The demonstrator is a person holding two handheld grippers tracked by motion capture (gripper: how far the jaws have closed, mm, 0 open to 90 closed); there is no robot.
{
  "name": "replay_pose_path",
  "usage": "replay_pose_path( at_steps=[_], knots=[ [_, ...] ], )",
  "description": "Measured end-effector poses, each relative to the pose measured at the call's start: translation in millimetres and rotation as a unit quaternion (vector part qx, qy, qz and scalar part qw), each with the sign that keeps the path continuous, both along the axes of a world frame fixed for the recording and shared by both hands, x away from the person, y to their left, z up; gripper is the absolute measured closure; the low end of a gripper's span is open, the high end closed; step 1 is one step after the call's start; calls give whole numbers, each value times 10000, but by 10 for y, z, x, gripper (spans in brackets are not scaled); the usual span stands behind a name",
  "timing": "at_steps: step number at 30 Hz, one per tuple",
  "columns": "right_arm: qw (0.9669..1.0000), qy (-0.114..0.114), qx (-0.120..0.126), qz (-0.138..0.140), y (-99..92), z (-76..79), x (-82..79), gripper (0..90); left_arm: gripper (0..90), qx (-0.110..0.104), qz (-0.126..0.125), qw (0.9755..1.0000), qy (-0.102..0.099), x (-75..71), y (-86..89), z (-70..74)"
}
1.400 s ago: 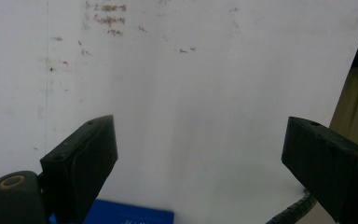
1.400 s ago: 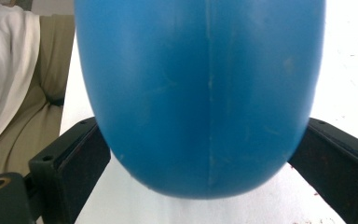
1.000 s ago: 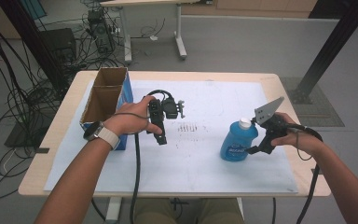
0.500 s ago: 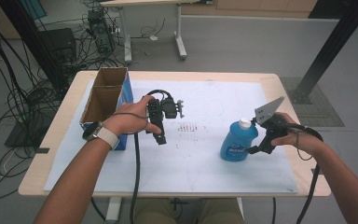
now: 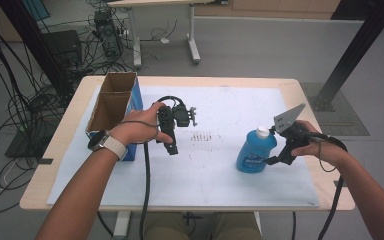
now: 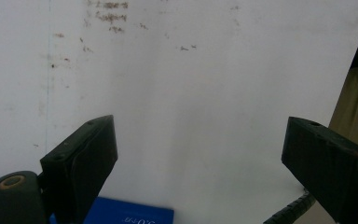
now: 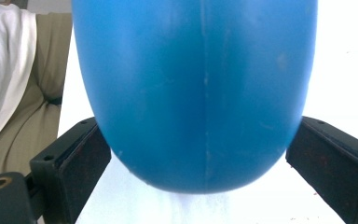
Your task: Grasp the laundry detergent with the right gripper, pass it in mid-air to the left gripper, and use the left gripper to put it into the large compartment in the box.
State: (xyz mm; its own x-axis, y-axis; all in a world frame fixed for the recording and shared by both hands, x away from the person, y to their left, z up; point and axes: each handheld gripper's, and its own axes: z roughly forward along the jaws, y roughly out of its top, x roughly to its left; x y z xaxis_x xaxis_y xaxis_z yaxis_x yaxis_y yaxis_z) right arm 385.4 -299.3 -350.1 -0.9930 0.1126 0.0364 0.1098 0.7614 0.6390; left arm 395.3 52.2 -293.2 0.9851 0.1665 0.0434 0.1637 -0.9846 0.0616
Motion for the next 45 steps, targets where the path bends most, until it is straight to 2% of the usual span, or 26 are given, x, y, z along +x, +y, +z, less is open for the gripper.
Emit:
replay_pose_path(
  at_steps=[45],
  knots=[
    [10000, -33, 21, 49, 9, 9, 19, 65, 107, -24, 36, 10000, -22, 1, 20, 3]
  ],
)
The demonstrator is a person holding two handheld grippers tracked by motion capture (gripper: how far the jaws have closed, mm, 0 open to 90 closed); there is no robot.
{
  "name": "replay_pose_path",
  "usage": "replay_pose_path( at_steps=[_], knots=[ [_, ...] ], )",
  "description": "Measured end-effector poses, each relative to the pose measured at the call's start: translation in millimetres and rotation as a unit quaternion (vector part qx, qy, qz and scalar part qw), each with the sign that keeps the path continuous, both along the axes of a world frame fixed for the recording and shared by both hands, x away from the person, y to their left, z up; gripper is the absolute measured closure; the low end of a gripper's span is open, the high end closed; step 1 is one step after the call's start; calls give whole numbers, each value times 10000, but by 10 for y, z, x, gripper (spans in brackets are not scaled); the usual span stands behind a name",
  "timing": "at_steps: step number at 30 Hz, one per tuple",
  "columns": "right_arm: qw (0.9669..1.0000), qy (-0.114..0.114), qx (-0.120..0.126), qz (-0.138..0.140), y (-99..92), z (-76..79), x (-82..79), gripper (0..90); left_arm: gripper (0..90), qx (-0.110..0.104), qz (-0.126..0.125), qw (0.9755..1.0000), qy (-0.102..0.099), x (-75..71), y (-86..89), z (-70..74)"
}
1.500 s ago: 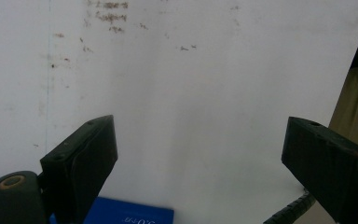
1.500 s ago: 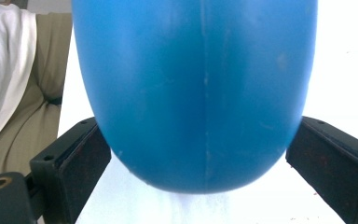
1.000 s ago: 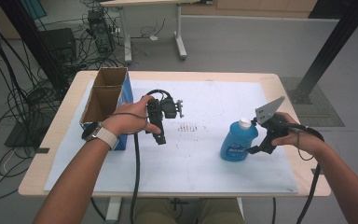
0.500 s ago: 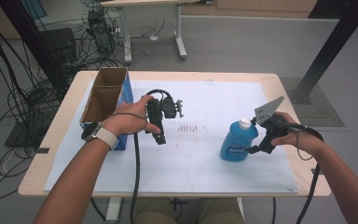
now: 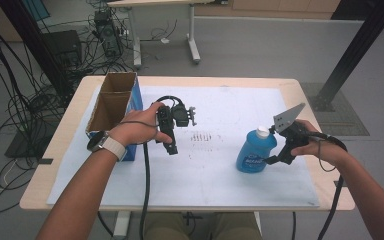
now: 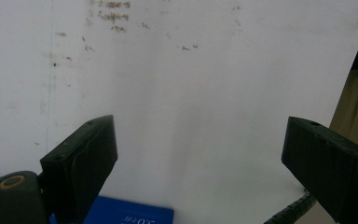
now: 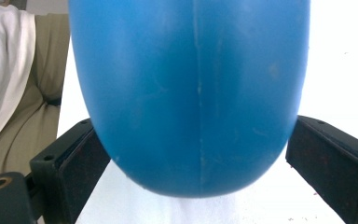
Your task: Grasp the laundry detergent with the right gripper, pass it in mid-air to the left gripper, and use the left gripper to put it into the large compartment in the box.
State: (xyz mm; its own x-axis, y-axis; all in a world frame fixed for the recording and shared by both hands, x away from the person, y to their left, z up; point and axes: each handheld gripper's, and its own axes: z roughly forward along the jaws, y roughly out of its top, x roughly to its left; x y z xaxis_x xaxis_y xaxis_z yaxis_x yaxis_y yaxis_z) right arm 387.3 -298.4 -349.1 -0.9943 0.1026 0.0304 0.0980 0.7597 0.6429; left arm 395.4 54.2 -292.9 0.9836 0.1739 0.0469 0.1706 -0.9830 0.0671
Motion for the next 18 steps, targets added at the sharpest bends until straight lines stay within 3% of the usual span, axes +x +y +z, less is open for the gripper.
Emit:
replay_pose_path(
  at_steps=[18],
  knots=[
    [10000, -19, 16, -27, -11, 10, 4, 66, 107, -30, 13, 10000, -16, 1, 0, -7]
  ],
)
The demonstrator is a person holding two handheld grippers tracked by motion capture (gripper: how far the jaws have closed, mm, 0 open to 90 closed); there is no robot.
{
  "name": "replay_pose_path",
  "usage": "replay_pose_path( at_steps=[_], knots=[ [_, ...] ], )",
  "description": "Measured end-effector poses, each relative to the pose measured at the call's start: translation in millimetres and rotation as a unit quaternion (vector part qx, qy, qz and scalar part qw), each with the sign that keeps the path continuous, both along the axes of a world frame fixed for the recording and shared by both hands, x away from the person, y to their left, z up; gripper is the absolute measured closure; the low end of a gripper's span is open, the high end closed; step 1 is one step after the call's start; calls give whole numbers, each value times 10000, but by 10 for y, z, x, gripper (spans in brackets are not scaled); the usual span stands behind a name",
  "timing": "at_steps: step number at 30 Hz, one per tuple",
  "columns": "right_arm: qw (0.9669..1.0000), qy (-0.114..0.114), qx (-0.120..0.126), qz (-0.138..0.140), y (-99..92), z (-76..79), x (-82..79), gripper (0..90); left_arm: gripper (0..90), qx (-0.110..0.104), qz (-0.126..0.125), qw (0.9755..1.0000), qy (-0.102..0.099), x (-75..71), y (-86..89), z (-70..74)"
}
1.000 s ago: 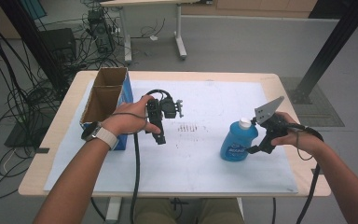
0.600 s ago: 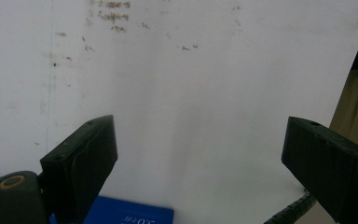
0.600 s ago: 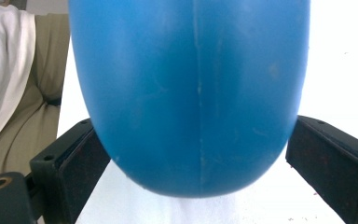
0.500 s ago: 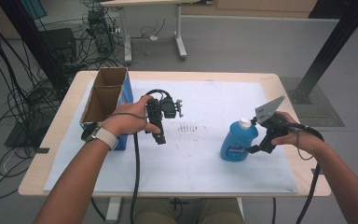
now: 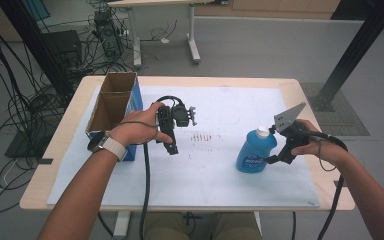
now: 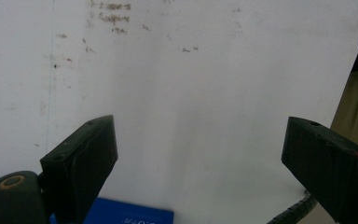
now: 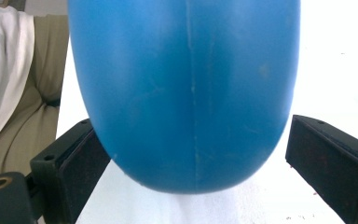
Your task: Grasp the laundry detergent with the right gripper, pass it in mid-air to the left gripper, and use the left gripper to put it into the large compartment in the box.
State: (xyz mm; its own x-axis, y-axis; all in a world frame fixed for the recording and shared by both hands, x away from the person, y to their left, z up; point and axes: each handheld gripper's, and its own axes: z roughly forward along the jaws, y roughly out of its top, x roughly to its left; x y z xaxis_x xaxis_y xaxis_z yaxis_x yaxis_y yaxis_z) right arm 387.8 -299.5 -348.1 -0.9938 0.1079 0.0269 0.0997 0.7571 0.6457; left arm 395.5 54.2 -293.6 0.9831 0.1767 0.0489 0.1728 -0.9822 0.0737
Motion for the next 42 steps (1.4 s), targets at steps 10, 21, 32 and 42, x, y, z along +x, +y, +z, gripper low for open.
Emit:
replay_pose_path(
  at_steps=[10, 21, 32, 42],
  knots=[
    [10000, -6, -2, -6, 1, 2, 0, 66, 108, 34, 3, 10000, -7, 0, -2, 2],
    [10000, -4, -15, -13, 2, 2, 4, 67, 108, 14, 18, 10000, -8, 2, 7, 2],
    [10000, -6, -7, -27, 9, -2, 6, 66, 107, -2, 16, 10000, -16, 2, 13, 1],
    [10000, 4, 18, -53, 15, -16, 8, 63, 108, -12, 21, 10000, -23, 2, 19, 2]
  ],
)
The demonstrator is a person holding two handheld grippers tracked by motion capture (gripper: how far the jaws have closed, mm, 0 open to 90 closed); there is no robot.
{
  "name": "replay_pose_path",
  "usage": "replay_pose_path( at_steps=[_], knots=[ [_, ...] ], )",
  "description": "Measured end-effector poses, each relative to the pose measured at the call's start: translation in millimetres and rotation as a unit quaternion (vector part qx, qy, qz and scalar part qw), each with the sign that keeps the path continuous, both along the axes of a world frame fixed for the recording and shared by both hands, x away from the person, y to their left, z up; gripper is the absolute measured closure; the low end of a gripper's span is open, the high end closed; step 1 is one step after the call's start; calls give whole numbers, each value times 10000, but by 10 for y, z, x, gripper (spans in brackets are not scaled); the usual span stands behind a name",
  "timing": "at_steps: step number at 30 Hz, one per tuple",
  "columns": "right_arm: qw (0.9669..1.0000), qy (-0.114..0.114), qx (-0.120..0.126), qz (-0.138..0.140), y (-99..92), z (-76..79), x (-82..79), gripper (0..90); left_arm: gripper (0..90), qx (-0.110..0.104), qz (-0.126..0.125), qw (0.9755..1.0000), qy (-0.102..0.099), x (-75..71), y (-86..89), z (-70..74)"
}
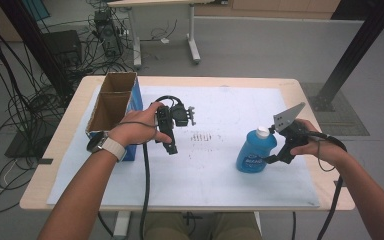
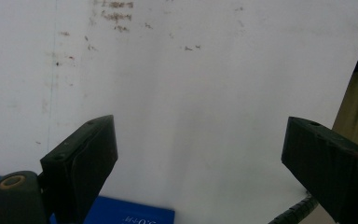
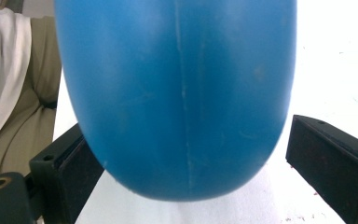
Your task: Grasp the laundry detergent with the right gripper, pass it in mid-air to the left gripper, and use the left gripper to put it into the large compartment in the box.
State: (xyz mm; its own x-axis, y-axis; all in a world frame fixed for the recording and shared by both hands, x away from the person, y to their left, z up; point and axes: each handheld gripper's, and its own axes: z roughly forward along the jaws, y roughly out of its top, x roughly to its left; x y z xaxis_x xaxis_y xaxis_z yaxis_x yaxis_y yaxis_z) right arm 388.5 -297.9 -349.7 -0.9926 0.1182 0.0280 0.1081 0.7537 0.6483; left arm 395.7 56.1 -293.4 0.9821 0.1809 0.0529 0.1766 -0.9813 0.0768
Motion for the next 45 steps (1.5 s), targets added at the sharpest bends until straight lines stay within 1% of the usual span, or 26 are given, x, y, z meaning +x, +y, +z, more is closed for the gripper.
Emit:
replay_pose_path(
  at_steps=[10, 14, 21, 24, 26, 29, 30, 34, 36, 38, 40, 45],
  knots=[
    [10000, -41, 45, 7, 5, -14, -3, 62, 108, -14, 22, 10000, 11, -1, 2, -13],
    [9999, -58, 107, 26, 11, -26, -7, 64, 108, -15, 24, 10000, 17, -2, 0, -13],
    [9999, -9, 157, 51, 26, -87, -12, 81, 109, -10, 22, 10000, 29, 1, 1, -24],
    [9998, -9, 178, 51, 22, -91, -9, 82, 110, -11, 16, 10000, 25, 2, 1, -24],
    [9997, 14, 250, 28, 16, -98, -8, 88, 110, -28, 32, 10000, 22, -1, -1, -29],
    [9997, 2, 258, 38, 15, -103, -7, 92, 111, -13, 21, 10000, 31, 0, -6, -27],
    [9995, 14, 297, 44, 16, -111, -8, 98, 111, -12, 12, 10000, 29, 2, -7, -26],
    [9995, 26, 308, 43, 17, -119, -8, 101, 111, -14, 13, 10000, 24, 2, -6, -27],
    [9995, 103, 313, 18, 22, -143, -5, 101, 111, -21, 14, 10000, 20, 1, -6, -28],
    [9995, 106, 300, 22, 24, -151, -5, 104, 112, -30, 17, 10000, 22, 0, -5, -28],
    [9993, 101, 355, 34, 28, -166, -9, 125, 112, -32, 32, 10000, 24, -1, -2, -28],
    [9992, 86, 376, 73, 32, -181, -11, 143, 114, -34, 33, 10000, 30, 0, 5, -26]
  ],
)
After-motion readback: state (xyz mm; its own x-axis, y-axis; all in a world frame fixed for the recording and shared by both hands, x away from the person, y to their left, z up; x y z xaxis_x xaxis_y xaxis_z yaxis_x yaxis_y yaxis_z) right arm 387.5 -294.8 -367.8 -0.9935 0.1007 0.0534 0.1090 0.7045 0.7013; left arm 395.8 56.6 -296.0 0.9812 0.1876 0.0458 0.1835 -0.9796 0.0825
